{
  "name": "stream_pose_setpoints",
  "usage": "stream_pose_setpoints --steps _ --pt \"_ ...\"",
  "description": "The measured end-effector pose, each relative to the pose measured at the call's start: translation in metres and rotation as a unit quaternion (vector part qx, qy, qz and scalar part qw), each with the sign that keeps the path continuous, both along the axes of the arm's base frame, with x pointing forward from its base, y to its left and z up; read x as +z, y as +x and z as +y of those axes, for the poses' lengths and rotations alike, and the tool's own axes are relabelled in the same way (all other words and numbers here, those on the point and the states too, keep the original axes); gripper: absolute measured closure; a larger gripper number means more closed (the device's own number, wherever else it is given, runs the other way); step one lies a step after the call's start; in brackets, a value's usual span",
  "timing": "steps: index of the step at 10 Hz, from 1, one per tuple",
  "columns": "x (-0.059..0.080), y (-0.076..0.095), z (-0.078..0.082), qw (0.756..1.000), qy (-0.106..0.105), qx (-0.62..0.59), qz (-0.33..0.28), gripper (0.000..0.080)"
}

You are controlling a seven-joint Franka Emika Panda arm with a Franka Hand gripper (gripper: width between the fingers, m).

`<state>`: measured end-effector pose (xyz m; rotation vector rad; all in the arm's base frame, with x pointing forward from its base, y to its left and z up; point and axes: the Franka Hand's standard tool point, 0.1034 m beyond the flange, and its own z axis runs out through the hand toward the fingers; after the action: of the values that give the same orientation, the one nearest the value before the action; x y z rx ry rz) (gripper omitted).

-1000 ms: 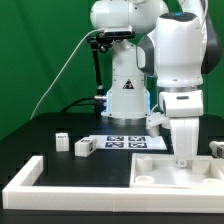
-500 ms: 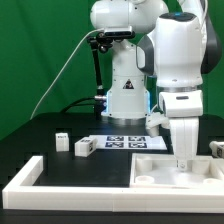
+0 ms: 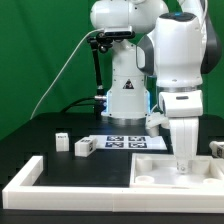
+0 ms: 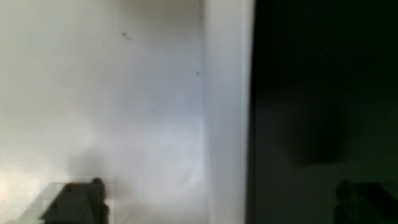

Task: Assemble one leg

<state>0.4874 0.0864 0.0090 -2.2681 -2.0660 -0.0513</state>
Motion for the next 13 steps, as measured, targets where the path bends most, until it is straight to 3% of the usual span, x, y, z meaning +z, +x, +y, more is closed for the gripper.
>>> stream_pose_setpoints --steps 2,6,7,10,12,13 --pt "0.002 0.0 0.001 1.0 -0.001 -0.01 -0.001 0.0151" --pt "0.056 -0.006 0.02 0.997 -0.01 -0.068 -0.032 0.0151" --pt "0.063 -0.007 0.023 0.996 -0.011 -0.08 -0.037 0.0151" --pt "0.059 -0.008 0.022 0.992 -0.01 -0.12 -0.03 0.0151" --pt "0.056 -0.014 0.025 0.973 -0.007 -0.228 -0.02 0.0151" --pt "0.054 -0.019 0.032 0.951 0.0 -0.309 -0.016 0.0151"
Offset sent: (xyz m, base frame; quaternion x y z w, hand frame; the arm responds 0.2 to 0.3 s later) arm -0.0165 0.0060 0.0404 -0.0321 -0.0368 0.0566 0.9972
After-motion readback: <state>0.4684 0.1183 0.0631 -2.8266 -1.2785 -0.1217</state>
